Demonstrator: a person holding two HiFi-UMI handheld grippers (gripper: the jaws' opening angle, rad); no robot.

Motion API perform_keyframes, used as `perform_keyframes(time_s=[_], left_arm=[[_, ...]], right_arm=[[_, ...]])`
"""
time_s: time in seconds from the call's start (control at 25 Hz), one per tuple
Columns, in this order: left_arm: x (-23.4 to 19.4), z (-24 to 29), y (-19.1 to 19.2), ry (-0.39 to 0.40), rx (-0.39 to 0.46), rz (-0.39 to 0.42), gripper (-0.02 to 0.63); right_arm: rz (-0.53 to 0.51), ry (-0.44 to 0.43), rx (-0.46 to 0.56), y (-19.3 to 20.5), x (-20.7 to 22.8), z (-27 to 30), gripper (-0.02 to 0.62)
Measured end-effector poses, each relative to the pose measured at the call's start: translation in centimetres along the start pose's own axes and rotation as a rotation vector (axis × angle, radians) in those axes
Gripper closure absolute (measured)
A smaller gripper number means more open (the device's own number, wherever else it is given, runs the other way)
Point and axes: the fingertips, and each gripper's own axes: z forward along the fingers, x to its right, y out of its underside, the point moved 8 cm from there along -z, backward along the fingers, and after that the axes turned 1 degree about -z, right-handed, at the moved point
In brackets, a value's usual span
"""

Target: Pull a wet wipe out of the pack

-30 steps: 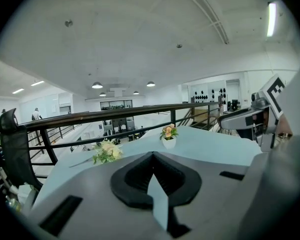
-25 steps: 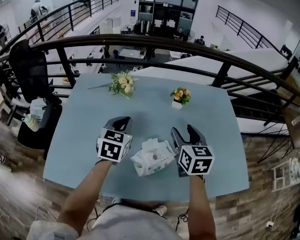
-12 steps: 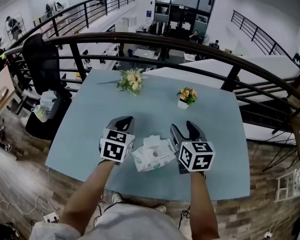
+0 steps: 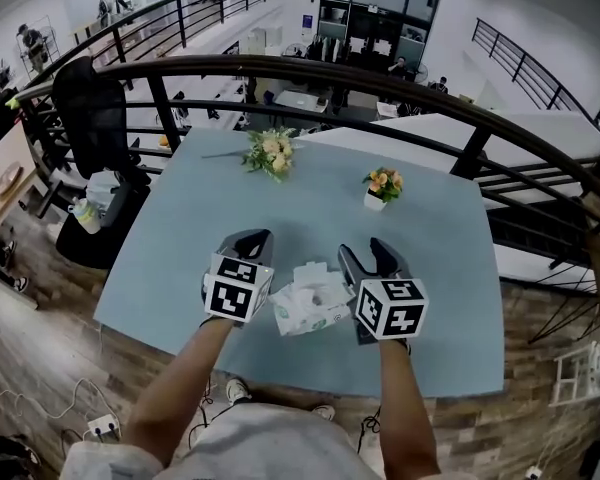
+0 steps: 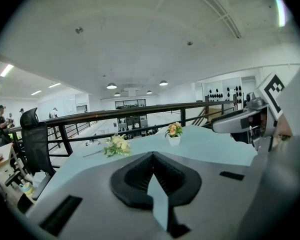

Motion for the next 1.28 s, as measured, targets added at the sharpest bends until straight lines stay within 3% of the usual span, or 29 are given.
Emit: perform_keyframes(time_s=[1.28], left_arm=[[-0.2,-0.7,3.0,0.017,-0.056,-0.013,0.611]], right_arm=[[0.046,-0.184,-0.308,10.0,-5.5,3.2,0.351]])
